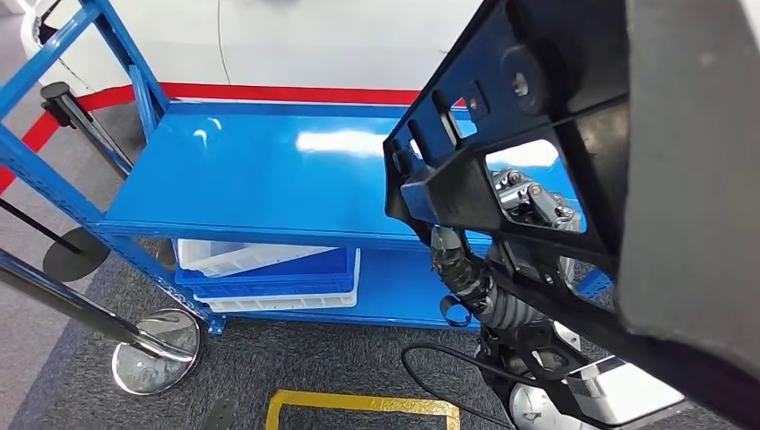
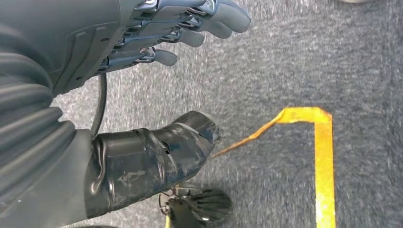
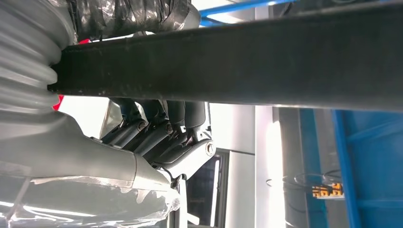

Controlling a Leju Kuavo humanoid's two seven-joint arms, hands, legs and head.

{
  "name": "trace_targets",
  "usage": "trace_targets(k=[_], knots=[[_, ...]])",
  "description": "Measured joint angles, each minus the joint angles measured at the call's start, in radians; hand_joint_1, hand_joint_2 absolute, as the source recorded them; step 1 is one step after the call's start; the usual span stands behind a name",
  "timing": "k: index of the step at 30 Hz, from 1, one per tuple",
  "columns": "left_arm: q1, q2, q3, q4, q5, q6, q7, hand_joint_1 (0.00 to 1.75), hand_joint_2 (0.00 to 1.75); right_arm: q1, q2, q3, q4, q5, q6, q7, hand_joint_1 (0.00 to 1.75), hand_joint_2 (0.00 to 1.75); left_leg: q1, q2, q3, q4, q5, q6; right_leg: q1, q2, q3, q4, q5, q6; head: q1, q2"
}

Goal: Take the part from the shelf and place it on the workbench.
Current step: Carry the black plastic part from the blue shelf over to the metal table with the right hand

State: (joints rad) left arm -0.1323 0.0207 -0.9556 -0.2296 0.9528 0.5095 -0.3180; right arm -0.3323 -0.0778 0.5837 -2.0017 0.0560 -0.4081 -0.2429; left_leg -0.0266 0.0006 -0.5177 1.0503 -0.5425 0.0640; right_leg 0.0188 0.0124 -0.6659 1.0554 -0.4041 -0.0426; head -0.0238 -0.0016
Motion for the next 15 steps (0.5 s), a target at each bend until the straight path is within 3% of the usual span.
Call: trace_targets(k=[1,3,4,6,8,9,10,11,13,15], knots=[[-0.001,0.001,0.000,0.000,0.000,0.000,0.000,0.00,1.75,0.001,0.000,0.000,-0.001,-0.002,0.001,0.000,1.75,1.75,-0.005,0.001,0.016,-0.031,-0.002,0.005,-0.004,-0.003,0.001,-0.004,0.008,0.004,-0.002,0.000],[-0.003,0.000,0.000,0.000,0.001,0.000,0.001,0.00,1.75,0.002,0.000,0.000,-0.003,-0.004,0.003,-0.001,1.75,1.75,-0.007,0.003,0.017,-0.053,0.022,0.005,-0.008,-0.006,0.003,-0.013,0.022,0.012,-0.004,0.000],[-0.003,0.000,0.000,0.000,0.001,0.000,0.001,0.00,1.75,0.003,0.000,0.000,-0.003,-0.004,0.003,-0.001,1.75,1.75,-0.004,0.005,0.017,-0.066,0.036,0.007,-0.008,-0.006,0.000,-0.012,0.016,0.017,-0.006,0.000],[-0.003,-0.002,0.000,0.000,0.002,0.000,0.002,0.00,1.75,0.004,-0.001,-0.001,-0.005,-0.004,0.003,-0.001,1.75,1.75,0.005,0.011,0.004,-0.087,0.070,0.007,-0.009,-0.004,-0.017,0.035,-0.051,0.029,-0.002,0.000],[-0.003,-0.002,0.000,0.000,0.001,0.000,0.002,0.00,1.75,0.006,-0.003,-0.002,-0.006,-0.004,0.003,-0.001,1.75,1.75,0.010,0.012,-0.026,-0.087,0.095,0.005,-0.019,-0.005,-0.040,0.145,-0.148,0.043,0.002,0.000],[-0.002,-0.002,0.000,0.000,0.001,0.000,0.002,0.00,1.75,0.007,-0.004,-0.002,-0.006,-0.004,0.003,-0.001,1.75,1.75,0.013,0.012,-0.044,-0.085,0.106,0.001,-0.024,-0.005,-0.046,0.200,-0.171,0.050,0.003,0.000],[-0.002,-0.003,0.000,0.000,0.001,-0.001,0.002,0.00,1.75,0.008,-0.004,-0.002,-0.006,-0.004,0.003,0.000,1.75,1.75,0.018,0.013,-0.063,-0.080,0.117,-0.005,-0.030,-0.005,-0.042,0.235,-0.169,0.057,0.003,0.000],[-0.002,-0.004,0.000,0.000,0.001,-0.001,0.002,0.00,1.75,0.008,-0.005,-0.002,-0.006,-0.004,0.003,0.000,1.75,1.75,0.023,0.013,-0.082,-0.074,0.126,-0.011,-0.035,-0.006,-0.024,0.240,-0.146,0.065,0.003,0.000],[-0.002,-0.005,0.000,0.000,0.001,-0.001,0.002,0.00,1.75,0.008,-0.005,-0.002,-0.006,-0.008,0.004,0.000,1.75,1.75,0.033,0.014,-0.121,-0.053,0.141,-0.025,-0.046,-0.007,0.056,0.157,-0.099,0.081,0.003,0.000],[-0.001,-0.005,0.000,0.000,0.002,0.000,0.001,0.00,1.75,0.009,-0.006,-0.002,-0.007,-0.018,0.009,0.001,1.75,1.75,0.037,0.013,-0.151,-0.027,0.151,-0.040,-0.047,-0.007,0.142,0.035,-0.116,0.082,0.004,0.000]])
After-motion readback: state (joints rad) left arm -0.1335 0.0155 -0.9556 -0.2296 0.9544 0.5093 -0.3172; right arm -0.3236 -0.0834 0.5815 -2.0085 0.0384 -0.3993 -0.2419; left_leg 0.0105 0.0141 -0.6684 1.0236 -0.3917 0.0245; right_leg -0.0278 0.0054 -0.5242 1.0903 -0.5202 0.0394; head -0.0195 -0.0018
